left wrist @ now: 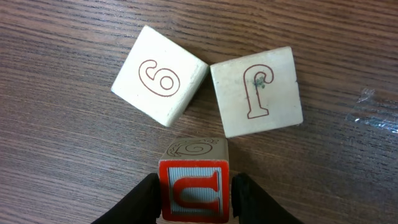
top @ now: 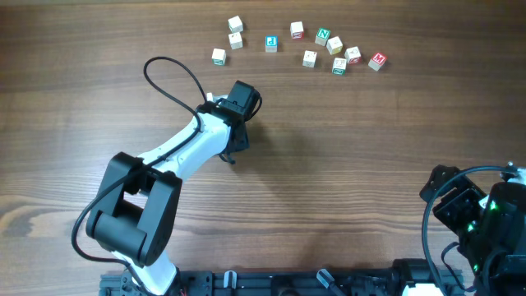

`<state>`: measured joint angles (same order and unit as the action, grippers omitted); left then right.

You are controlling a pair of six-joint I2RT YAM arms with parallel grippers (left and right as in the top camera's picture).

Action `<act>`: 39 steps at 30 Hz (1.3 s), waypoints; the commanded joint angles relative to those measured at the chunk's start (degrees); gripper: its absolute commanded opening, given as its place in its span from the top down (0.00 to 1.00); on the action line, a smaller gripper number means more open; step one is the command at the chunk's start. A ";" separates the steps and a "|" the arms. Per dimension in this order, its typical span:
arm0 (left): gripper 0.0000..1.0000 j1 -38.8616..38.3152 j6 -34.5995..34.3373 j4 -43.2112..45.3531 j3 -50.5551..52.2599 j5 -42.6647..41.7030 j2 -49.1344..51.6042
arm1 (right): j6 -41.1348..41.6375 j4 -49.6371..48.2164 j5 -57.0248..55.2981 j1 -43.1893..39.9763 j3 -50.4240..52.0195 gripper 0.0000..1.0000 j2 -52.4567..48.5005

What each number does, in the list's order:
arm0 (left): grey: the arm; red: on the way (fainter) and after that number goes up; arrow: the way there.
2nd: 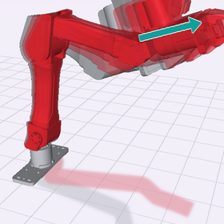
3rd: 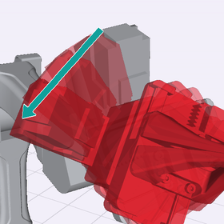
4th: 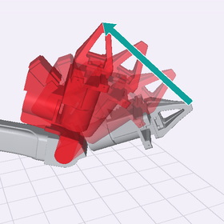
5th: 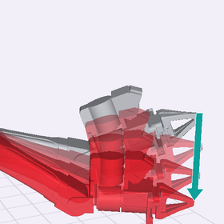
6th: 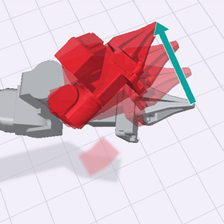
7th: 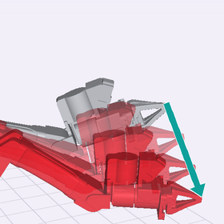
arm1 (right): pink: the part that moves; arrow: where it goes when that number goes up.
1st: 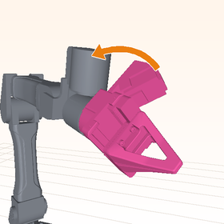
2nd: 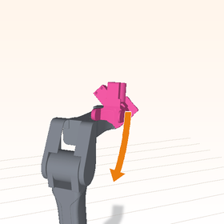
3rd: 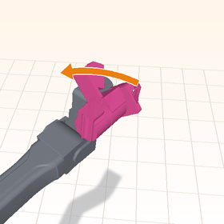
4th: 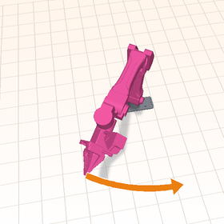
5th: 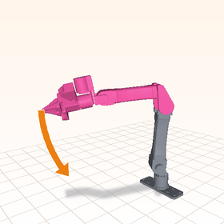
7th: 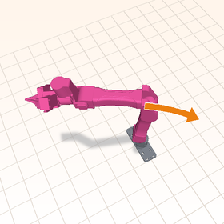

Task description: Form a circle

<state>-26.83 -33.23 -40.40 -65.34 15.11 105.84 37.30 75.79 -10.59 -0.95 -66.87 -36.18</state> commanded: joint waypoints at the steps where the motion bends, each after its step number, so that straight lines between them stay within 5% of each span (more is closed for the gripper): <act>1: 0.60 0.48 1.16 0.22 0.48 1.01 -0.83 | 0.37 0.11 -0.33 0.11 -0.04 0.00 0.31; 39: 0.62 1.18 4.63 0.59 0.48 -3.32 -0.83 | 0.39 0.11 -0.33 0.11 -0.04 0.00 0.31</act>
<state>-25.41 -29.74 -40.21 -65.32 12.91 105.82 37.30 75.79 -10.59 -0.95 -66.87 -36.18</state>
